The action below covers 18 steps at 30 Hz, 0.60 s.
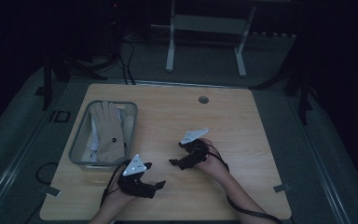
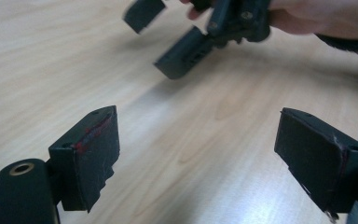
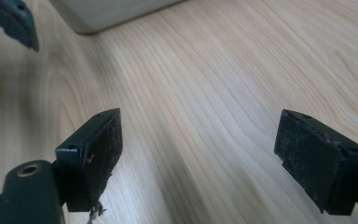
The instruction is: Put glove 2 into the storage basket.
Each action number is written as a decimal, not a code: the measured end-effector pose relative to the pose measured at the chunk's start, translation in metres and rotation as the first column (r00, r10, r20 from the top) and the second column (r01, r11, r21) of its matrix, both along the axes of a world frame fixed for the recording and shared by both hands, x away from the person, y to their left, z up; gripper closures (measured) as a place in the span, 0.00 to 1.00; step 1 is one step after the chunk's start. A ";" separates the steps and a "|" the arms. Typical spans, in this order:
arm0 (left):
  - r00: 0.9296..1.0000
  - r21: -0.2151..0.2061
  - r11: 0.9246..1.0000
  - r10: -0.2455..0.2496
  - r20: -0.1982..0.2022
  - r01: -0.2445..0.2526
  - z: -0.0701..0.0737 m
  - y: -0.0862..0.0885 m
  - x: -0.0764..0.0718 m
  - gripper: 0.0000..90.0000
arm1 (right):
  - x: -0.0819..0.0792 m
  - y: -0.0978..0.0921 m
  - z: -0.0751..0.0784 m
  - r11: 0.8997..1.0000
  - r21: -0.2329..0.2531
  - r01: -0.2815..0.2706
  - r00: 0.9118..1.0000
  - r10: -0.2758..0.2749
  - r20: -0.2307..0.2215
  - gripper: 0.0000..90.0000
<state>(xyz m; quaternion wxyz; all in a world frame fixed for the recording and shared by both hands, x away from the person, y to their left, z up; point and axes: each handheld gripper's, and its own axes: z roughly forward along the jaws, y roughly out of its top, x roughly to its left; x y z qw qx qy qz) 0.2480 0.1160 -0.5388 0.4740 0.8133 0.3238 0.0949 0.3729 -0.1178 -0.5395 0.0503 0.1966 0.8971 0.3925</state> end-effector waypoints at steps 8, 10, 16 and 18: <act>0.999 0.010 1.000 -0.030 -0.014 0.030 -0.010 -0.011 0.003 0.16 | -0.011 -0.014 -0.014 1.000 -0.011 -0.023 0.999 0.024 0.024 0.16; 0.999 0.001 0.999 -0.035 -0.017 0.035 -0.013 -0.012 0.004 0.16 | -0.012 -0.017 -0.017 0.999 -0.022 -0.025 0.999 0.026 0.031 0.16; 0.999 -0.003 0.999 -0.045 -0.016 0.045 -0.018 -0.014 0.004 0.16 | -0.016 -0.028 -0.021 1.000 -0.019 -0.020 0.997 0.022 0.070 0.16; 0.999 0.003 0.999 -0.047 -0.013 0.047 -0.018 -0.014 0.004 0.16 | -0.016 -0.029 -0.021 1.000 -0.021 -0.022 0.997 0.024 0.068 0.16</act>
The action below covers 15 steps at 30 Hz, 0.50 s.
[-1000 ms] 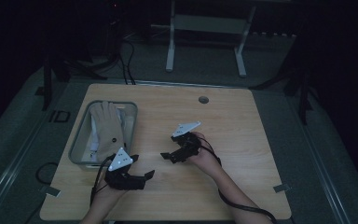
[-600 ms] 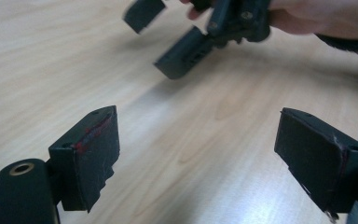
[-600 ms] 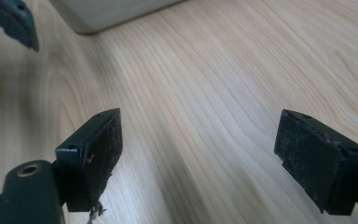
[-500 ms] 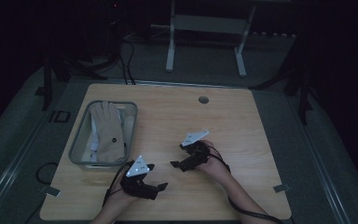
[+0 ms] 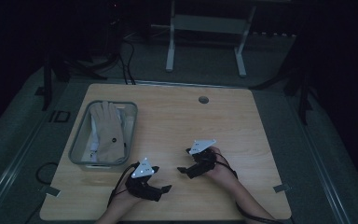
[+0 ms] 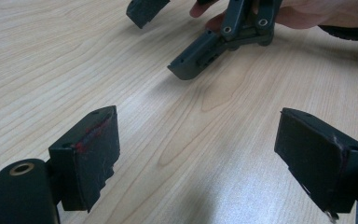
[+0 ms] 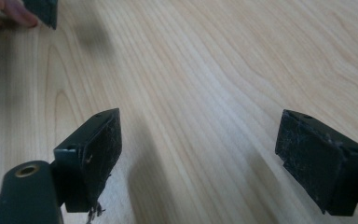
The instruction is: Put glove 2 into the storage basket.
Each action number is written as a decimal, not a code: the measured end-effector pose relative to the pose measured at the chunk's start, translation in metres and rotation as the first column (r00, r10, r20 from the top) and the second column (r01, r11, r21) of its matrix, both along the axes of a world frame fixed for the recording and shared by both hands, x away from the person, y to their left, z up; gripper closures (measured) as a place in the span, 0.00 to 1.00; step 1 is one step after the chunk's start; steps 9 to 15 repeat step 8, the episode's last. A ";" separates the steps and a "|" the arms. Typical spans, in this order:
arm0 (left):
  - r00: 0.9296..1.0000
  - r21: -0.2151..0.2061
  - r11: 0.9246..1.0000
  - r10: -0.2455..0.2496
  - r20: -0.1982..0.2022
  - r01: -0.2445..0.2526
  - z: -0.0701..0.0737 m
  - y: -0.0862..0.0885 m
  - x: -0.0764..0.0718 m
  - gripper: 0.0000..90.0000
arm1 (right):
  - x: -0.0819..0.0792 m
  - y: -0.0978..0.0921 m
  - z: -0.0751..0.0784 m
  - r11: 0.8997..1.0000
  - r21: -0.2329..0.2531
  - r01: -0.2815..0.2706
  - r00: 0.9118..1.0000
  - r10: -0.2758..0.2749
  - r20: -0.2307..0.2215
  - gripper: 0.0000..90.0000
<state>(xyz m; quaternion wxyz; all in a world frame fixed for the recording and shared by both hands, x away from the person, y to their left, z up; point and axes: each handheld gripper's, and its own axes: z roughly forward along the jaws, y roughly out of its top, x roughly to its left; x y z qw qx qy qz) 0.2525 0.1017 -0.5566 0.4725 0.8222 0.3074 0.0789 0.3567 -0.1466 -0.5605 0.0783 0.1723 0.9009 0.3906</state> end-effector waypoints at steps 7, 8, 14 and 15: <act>1.000 -0.008 1.000 -0.011 0.000 0.011 -0.001 0.000 0.000 0.16 | 0.000 -0.001 0.000 1.000 0.002 0.003 1.000 -0.003 0.004 0.16; 1.000 -0.008 1.000 -0.011 0.000 0.011 -0.001 0.000 0.000 0.16 | 0.000 -0.001 0.000 1.000 0.000 0.003 1.000 -0.003 0.003 0.16; 1.000 -0.008 1.000 -0.011 0.000 0.011 -0.001 0.000 0.000 0.16 | 0.000 -0.001 0.000 1.000 0.000 0.003 1.000 -0.003 0.003 0.16; 1.000 -0.008 1.000 -0.011 0.000 0.011 -0.001 0.000 0.000 0.16 | 0.000 -0.001 0.000 1.000 0.000 0.003 1.000 -0.003 0.003 0.16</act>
